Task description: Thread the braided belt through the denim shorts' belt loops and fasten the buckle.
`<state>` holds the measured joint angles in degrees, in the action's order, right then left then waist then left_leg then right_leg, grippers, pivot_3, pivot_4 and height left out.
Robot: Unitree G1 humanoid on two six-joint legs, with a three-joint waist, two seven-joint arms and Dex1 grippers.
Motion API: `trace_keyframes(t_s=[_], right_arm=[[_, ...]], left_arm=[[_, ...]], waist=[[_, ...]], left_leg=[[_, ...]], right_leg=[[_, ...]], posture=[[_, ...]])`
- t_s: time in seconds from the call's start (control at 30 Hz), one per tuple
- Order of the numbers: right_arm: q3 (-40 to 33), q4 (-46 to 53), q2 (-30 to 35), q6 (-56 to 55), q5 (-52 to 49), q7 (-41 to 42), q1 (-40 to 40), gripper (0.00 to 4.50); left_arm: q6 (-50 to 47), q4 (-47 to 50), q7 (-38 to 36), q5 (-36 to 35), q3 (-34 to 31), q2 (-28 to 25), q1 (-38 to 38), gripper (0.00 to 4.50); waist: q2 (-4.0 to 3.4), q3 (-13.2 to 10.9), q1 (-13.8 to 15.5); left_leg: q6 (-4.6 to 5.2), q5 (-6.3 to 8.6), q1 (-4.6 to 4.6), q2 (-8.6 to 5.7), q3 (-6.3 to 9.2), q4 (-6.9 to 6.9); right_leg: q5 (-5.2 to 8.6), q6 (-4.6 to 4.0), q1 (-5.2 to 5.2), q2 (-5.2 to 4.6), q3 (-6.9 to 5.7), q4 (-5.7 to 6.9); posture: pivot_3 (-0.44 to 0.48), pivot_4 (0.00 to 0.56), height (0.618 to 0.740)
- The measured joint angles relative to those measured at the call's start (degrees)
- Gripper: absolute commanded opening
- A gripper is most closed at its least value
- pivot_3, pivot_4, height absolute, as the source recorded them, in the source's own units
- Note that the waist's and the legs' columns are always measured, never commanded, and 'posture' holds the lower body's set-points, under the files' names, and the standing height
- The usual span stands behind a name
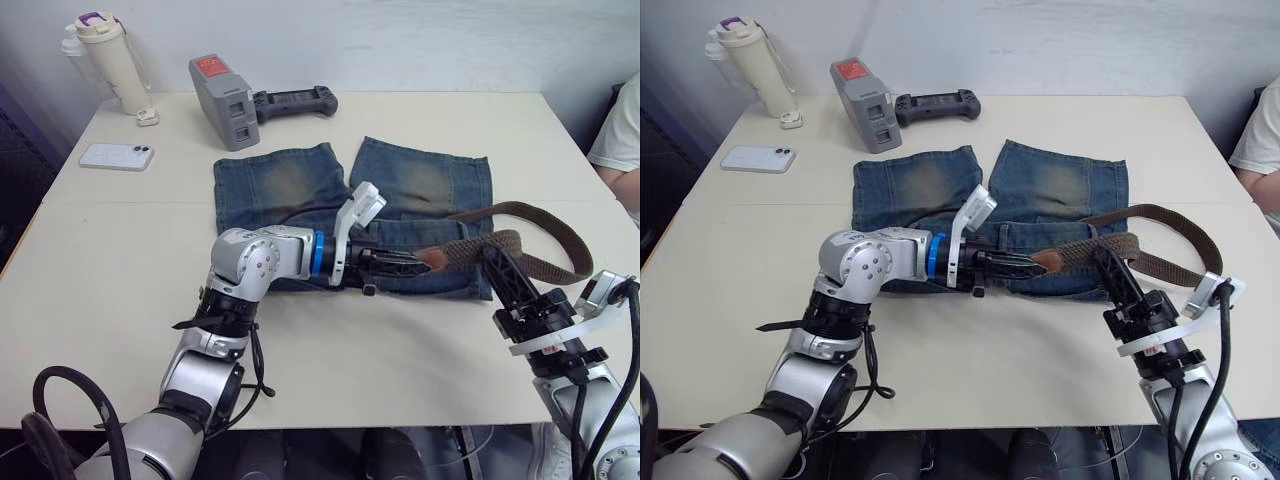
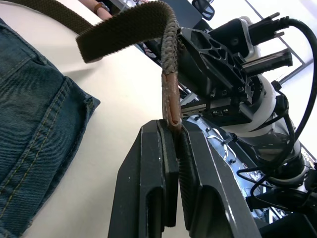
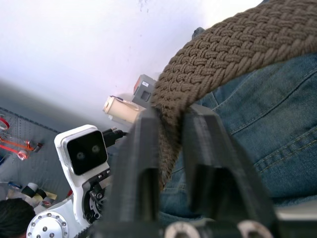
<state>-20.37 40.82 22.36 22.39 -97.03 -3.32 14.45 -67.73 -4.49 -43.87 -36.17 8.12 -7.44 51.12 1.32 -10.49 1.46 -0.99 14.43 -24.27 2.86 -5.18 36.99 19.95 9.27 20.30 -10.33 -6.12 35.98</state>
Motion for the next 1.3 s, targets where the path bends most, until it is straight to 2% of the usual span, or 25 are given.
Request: trace_keyframes(t_s=[0.2,0.4,0.53,0.57,0.7,0.8,0.93,1.03,1.13,1.3], right_arm=[[0.0,0.0,-0.1,-0.4,0.2,0.9,1.0,0.04],[-1.1,3.0,-0.2,-2.6,0.8,1.8,-0.4,0.0],[-5.6,3.2,1.0,-5.1,1.8,-0.2,-1.3,0.0],[-6.2,3.1,1.5,-5.4,1.8,-0.7,-1.4,0.0],[-8.9,3.0,5.1,-6.0,2.1,-3.5,-2.7,0.0],[-11.3,2.2,10.8,-5.6,5.2,-8.7,-4.5,0.0],[-10.7,0.6,13.5,-3.9,8.9,-14.5,-6.8,0.0],[-9.8,0.0,14.5,-2.6,10.0,-17.7,-7.5,0.0],[-9.8,0.0,14.5,-2.3,10.5,-19.7,-7.5,0.0],[-9.8,0.4,13.9,-2.2,10.6,-21.0,-7.1,0.0]], left_arm=[[1.6,-1.4,0.0,0.3,1.1,-0.2,0.3,0.0],[3.9,-4.5,-1.2,1.6,2.1,-1.8,1.3,2.47],[7.4,-6.3,-3.8,4.2,3.0,-6.3,3.5,4.2],[8.1,-7.1,-4.1,4.7,3.0,-6.8,4.0,4.48],[14.3,-8.1,-6.7,8.5,5.1,-8.9,4.4,4.48],[27.7,-8.9,-9.9,14.8,9.0,-9.8,4.4,4.48],[41.3,-10.7,-13.7,20.3,13.5,-6.6,4.4,4.48],[53.1,-16.0,-15.3,26.0,17.1,-4.3,4.6,4.48],[61.1,-21.7,-16.3,31.0,19.6,-3.0,5.6,4.48],[70.2,-33.5,-14.2,38.1,22.4,2.7,9.0,4.48]], waist=[[0.0,0.0,0.0],[-0.01,0.0,-0.1],[0.0,0.0,0.0],[-0.01,0.0,0.0],[-0.01,0.0,0.0],[-0.02,0.0,0.1],[-0.02,0.0,0.4],[-0.02,0.0,0.4],[-0.02,0.0,0.2],[0.0,0.0,0.4]], left_leg=[[0.0,0.0,0.0,0.0,0.0,0.0],[0.0,0.0,0.0,0.01,-0.06,-0.03],[0.0,0.0,-0.02,0.01,-0.1,-0.02],[0.0,0.0,-0.02,0.01,-0.1,-0.02],[0.01,0.0,-0.03,0.0,-0.12,-0.03],[0.0,0.0,-0.03,0.01,-0.14,-0.01],[0.01,0.01,-0.08,0.0,-0.15,-0.03],[0.03,0.01,-0.08,-0.01,-0.17,-0.03],[0.03,0.01,-0.09,-0.01,-0.17,-0.01],[0.1,0.06,-0.14,-0.01,-0.17,0.01]], right_leg=[[0.0,0.0,0.0,0.0,0.01,0.0],[0.0,0.0,0.1,0.01,0.07,0.01],[0.0,0.0,0.1,0.0,0.08,0.01],[0.0,0.0,0.1,0.0,0.08,0.0],[0.0,0.0,0.1,-0.01,0.08,0.0],[0.0,0.0,0.12,0.0,0.09,-0.06],[0.0,0.0,0.12,-0.01,0.08,-0.08],[0.0,0.0,0.15,-0.01,0.08,-0.08],[0.0,0.0,0.17,-0.01,0.08,-0.1],[0.0,0.0,0.17,-0.02,0.07,-0.16]], posture=[[0.0,0.15,0.74],[0.0,0.15,0.74],[0.0,0.15,0.74],[0.0,0.15,0.74],[0.0,0.15,0.74],[0.0,0.15,0.74],[0.0,0.15,0.74],[0.0,0.15,0.74],[0.0,0.15,0.74],[0.0,0.15,0.74]])
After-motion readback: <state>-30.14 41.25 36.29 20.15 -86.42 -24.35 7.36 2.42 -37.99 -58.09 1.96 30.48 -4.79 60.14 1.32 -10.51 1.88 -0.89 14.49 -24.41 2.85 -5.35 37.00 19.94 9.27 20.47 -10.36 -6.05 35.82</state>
